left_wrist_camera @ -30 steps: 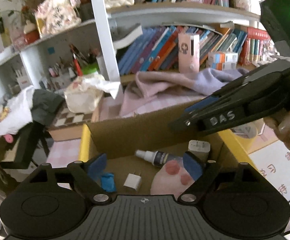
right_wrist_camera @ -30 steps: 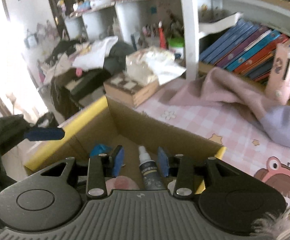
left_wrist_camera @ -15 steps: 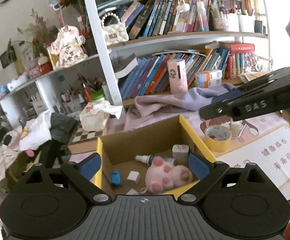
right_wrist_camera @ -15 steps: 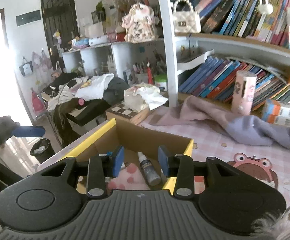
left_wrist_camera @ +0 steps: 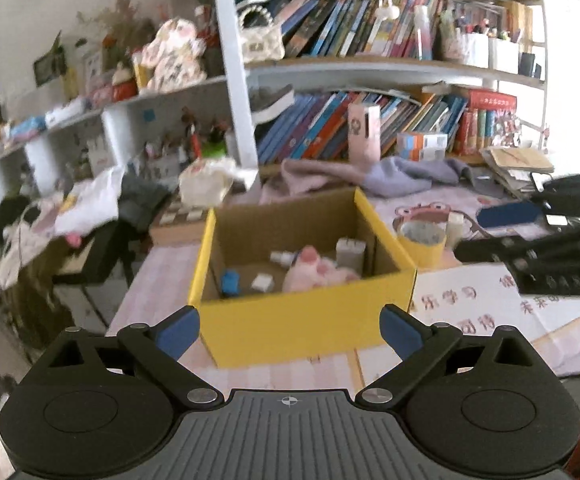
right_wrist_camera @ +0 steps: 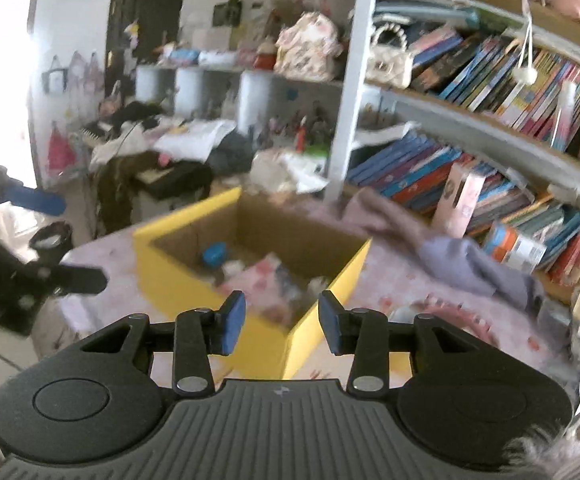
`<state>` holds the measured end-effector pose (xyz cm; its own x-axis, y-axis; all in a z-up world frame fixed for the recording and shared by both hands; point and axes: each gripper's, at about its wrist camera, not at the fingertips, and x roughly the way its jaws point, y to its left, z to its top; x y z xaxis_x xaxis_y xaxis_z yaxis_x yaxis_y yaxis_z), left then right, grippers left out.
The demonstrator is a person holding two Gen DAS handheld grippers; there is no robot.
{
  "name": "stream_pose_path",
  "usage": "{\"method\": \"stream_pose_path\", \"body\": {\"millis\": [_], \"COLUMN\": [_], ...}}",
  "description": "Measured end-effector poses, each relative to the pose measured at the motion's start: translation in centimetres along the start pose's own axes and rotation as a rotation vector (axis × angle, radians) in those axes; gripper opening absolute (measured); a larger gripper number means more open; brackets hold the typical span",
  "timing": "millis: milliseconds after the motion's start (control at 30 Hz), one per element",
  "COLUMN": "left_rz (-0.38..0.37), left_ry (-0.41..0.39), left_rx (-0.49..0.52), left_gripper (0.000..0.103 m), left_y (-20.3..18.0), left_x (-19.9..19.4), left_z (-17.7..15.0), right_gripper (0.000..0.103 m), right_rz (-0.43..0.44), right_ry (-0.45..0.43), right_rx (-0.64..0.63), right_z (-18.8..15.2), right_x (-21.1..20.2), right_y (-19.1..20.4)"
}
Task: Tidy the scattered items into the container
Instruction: 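Open the right tool in the box while the left tool releases the white plug, then withdraw both tools from the box toward the tape roll and white cube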
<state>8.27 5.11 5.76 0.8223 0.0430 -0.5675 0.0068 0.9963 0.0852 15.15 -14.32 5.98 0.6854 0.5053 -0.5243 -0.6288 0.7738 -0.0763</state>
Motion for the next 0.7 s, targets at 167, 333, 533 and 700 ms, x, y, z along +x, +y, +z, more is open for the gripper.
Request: {"method": "stream_pose_path", "body": {"millis": [167, 333, 533, 700], "left_rz": [-0.014, -0.03, -0.057, -0.136], "left_ry": [0.008, -0.004, 0.038, 0.074], "left_rx": [-0.066, -0.072, -0.007, -0.005], "left_gripper": [0.098, 0.099, 0.101, 0.101], "left_y": [-0.6, -2.1, -4.2, -6.1], "left_x": [-0.9, -1.7, -0.8, 0.0], "left_z": [-1.9, -3.5, -4.5, -5.2], "right_gripper": [0.04, 0.054, 0.067, 0.072], "right_rz": [-0.004, -0.048, -0.12, -0.154], "right_ry": [0.045, 0.059, 0.103, 0.147], "right_rx": [0.062, 0.095, 0.068, 0.105], "right_z": [-2.4, -4.5, -6.4, -8.0], "right_x": [-1.2, -2.6, -3.7, -4.1], "right_y": [1.4, 2.2, 2.3, 1.6]}}
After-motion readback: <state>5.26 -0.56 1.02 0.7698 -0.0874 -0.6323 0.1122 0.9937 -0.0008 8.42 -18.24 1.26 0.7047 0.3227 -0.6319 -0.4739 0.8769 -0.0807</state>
